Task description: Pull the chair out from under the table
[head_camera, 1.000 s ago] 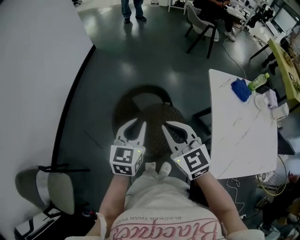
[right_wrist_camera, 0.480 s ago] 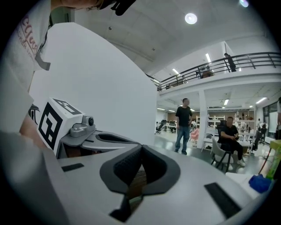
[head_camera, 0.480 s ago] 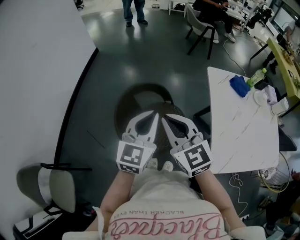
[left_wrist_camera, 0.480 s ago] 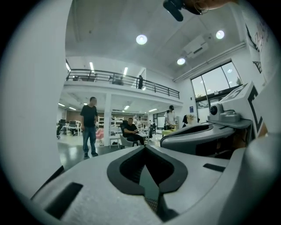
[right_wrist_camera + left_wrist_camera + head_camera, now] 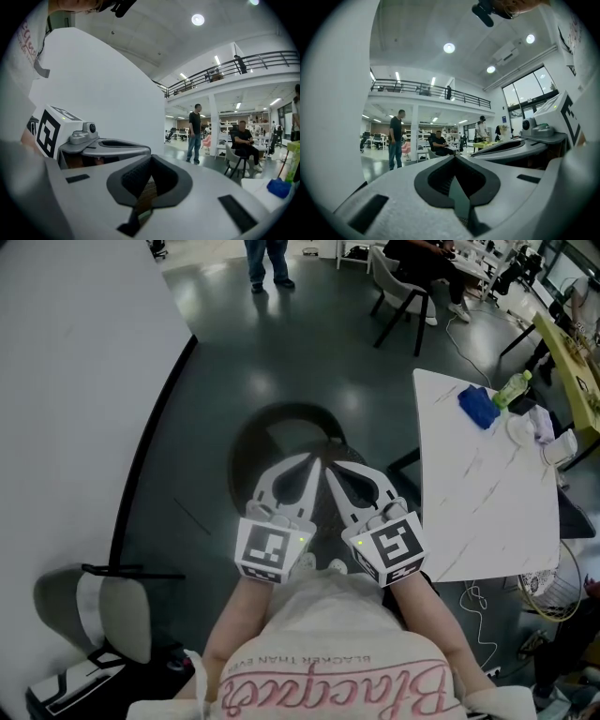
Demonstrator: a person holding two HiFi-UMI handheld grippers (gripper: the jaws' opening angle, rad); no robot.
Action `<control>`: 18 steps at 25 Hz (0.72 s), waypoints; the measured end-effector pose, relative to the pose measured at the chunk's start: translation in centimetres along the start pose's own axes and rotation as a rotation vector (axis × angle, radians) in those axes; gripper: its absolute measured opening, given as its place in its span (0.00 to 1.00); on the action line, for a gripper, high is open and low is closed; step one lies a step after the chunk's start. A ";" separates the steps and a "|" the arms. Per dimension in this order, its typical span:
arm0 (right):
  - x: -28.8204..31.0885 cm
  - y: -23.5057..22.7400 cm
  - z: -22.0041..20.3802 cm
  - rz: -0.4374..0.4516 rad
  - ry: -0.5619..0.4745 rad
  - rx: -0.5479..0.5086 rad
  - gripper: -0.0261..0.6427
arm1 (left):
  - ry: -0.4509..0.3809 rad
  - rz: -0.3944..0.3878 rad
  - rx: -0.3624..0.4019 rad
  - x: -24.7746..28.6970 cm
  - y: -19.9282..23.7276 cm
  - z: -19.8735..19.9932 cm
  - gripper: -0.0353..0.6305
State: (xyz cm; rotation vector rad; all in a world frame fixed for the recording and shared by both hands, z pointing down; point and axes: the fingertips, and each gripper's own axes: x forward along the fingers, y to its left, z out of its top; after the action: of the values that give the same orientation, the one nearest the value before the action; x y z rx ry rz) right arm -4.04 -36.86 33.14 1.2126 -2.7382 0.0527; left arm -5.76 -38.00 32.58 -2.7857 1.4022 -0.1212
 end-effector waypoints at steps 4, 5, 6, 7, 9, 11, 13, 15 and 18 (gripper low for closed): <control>-0.1 -0.3 0.0 0.003 0.000 -0.008 0.04 | -0.004 0.013 0.005 0.3 -0.1 0.2 0.06; -0.1 -0.2 -0.1 0.007 0.002 -0.008 0.04 | -0.004 0.015 0.006 0.3 -0.2 0.2 0.06; -0.2 -0.2 -0.1 0.010 0.002 -0.007 0.04 | -0.005 0.015 0.007 0.3 -0.2 0.3 0.06; -0.2 -0.1 -0.1 0.011 0.000 -0.007 0.04 | -0.007 0.015 0.009 0.2 -0.3 0.4 0.06; -0.3 -0.2 0.0 0.010 -0.006 -0.006 0.04 | -0.011 0.015 0.015 0.2 -0.2 0.6 0.06; -0.3 -0.4 0.2 0.008 -0.012 -0.006 0.04 | -0.012 0.016 0.015 0.3 -0.2 0.8 0.06; -0.3 -0.5 0.3 0.003 -0.013 -0.004 0.04 | -0.010 0.016 0.011 0.4 -0.3 0.8 0.06; -0.4 -0.7 0.1 -0.006 -0.004 -0.001 0.04 | -0.004 0.012 0.015 0.5 -0.5 0.6 0.06; -0.6 -0.7 -0.2 -0.007 0.005 0.004 0.04 | 0.003 0.014 0.018 0.5 -0.7 0.6 0.06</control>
State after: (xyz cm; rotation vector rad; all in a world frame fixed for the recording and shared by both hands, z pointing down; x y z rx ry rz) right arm -3.13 -36.86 33.25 1.2207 -2.7310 0.0607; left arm -4.92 -37.99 32.08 -2.7617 1.4136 -0.1374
